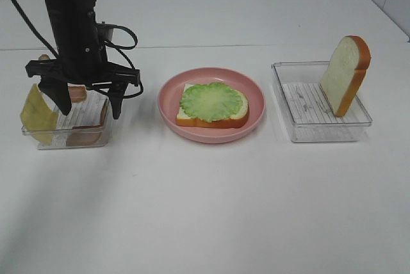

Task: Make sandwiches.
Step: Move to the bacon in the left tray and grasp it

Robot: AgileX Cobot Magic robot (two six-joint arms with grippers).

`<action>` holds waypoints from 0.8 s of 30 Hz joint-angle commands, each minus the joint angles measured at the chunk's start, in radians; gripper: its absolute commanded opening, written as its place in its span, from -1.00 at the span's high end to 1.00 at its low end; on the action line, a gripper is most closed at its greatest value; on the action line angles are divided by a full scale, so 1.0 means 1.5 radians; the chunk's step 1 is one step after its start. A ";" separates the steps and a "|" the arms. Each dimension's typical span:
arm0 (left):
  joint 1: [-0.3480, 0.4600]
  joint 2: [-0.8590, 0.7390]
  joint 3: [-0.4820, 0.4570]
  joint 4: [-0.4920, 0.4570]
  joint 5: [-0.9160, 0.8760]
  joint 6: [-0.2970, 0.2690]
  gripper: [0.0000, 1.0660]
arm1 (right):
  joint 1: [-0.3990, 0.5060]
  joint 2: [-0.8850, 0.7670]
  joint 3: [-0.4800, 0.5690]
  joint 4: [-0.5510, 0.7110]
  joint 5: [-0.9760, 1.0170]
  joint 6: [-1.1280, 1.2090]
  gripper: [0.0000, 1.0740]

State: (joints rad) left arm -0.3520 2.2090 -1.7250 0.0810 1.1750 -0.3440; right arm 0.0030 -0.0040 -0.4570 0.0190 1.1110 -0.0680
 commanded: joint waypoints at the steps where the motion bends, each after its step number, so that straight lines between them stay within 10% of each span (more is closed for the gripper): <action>1: -0.003 0.001 -0.001 0.002 -0.007 -0.006 -0.39 | -0.001 -0.019 0.002 0.001 -0.005 -0.004 -0.76; 24: -0.003 0.001 -0.001 0.004 -0.018 0.004 0.13 | -0.001 -0.019 0.002 0.001 -0.005 -0.004 -0.76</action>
State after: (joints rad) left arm -0.3520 2.2090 -1.7250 0.0870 1.1620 -0.3430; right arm 0.0030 -0.0040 -0.4570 0.0190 1.1110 -0.0680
